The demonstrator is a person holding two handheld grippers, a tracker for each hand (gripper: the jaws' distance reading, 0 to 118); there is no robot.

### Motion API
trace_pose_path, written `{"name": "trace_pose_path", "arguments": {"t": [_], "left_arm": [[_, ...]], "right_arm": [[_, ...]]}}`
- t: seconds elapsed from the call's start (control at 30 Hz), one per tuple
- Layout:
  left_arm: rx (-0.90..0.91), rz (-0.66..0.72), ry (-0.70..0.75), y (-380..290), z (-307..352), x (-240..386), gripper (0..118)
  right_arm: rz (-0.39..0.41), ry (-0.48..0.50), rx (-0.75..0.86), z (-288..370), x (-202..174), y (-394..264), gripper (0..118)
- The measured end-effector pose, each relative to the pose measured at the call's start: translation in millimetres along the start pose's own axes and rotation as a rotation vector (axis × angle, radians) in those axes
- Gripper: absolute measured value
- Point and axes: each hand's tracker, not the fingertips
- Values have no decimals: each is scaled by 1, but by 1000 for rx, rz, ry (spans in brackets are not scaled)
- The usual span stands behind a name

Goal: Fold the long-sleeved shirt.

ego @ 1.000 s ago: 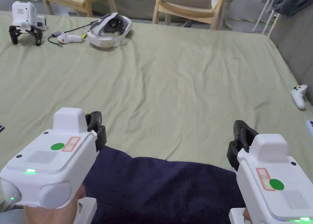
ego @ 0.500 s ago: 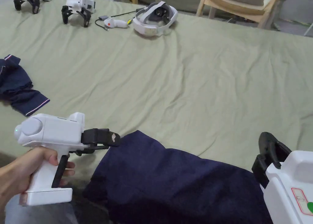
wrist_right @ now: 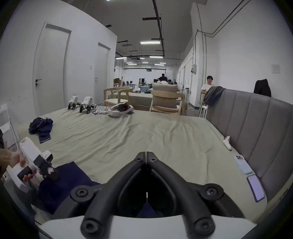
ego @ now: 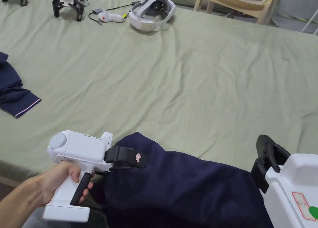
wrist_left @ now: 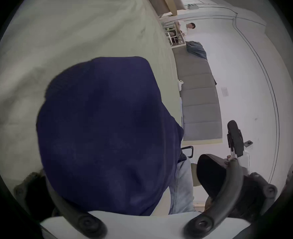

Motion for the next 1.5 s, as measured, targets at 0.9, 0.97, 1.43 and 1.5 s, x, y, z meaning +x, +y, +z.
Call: {"name": "trace_pose_path", "arguments": {"t": [0.9,0.97,1.43,1.5], "left_arm": [[373,-11,452,10,205,68,23],[354,-42,433,2,190,89,23],[62,-229,335,-47,-92,199,23],[23,-198,350,-50,-132,197,31]], "right_arm": [[-43,-25,-26,-17,8,-5,0],[-43,-20,-28,-18,6,-5,0],[-67,-57,-29,-3,26,-8,0],[-69,-65,-30,1,31,-10,0]]}}
